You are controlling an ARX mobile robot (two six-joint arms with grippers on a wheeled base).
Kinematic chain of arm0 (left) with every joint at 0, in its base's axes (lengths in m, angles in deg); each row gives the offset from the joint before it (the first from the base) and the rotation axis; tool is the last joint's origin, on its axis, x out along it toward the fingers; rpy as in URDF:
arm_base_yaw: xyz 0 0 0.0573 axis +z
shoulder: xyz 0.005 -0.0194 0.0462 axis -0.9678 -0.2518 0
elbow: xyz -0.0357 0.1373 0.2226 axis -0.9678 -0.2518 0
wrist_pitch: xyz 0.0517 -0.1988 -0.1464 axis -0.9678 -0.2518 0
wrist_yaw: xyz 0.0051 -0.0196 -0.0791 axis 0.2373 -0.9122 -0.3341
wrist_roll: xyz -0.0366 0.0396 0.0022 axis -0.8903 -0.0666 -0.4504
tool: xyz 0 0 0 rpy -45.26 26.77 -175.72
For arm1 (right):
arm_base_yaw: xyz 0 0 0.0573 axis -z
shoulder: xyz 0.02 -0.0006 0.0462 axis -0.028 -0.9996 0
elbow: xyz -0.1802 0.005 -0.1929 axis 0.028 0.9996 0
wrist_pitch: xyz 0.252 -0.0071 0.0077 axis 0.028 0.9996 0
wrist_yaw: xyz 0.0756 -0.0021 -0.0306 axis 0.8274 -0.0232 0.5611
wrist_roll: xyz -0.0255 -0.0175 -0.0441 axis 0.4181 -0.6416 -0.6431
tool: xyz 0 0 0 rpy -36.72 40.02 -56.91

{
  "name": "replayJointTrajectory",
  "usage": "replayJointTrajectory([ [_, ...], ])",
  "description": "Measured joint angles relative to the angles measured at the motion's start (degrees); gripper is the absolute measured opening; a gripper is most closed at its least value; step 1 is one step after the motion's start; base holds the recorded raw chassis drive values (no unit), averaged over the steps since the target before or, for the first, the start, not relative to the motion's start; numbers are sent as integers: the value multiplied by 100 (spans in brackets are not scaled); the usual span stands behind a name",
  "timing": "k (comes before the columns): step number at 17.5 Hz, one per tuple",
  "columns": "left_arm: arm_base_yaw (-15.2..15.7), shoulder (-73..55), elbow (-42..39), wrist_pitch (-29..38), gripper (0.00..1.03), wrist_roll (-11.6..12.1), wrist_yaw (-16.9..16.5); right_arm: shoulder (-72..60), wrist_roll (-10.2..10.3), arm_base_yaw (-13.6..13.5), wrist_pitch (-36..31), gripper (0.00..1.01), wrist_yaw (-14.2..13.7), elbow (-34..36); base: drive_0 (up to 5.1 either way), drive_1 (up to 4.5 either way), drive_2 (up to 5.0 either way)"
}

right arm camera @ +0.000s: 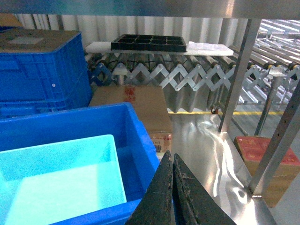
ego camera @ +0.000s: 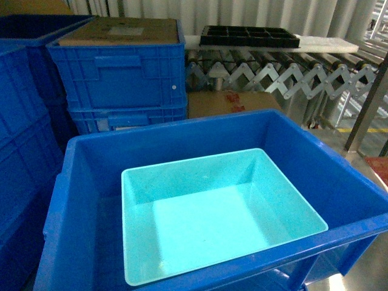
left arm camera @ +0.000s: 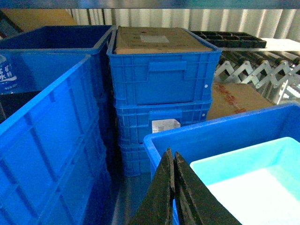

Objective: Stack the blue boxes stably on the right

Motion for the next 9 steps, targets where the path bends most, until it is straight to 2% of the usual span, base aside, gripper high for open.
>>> replayJointTrajectory([
  [9, 0, 1799, -667, -1051, 2, 0, -4, 1252, -2, 0, 627, 2, -2, 557, 0, 0, 0],
])
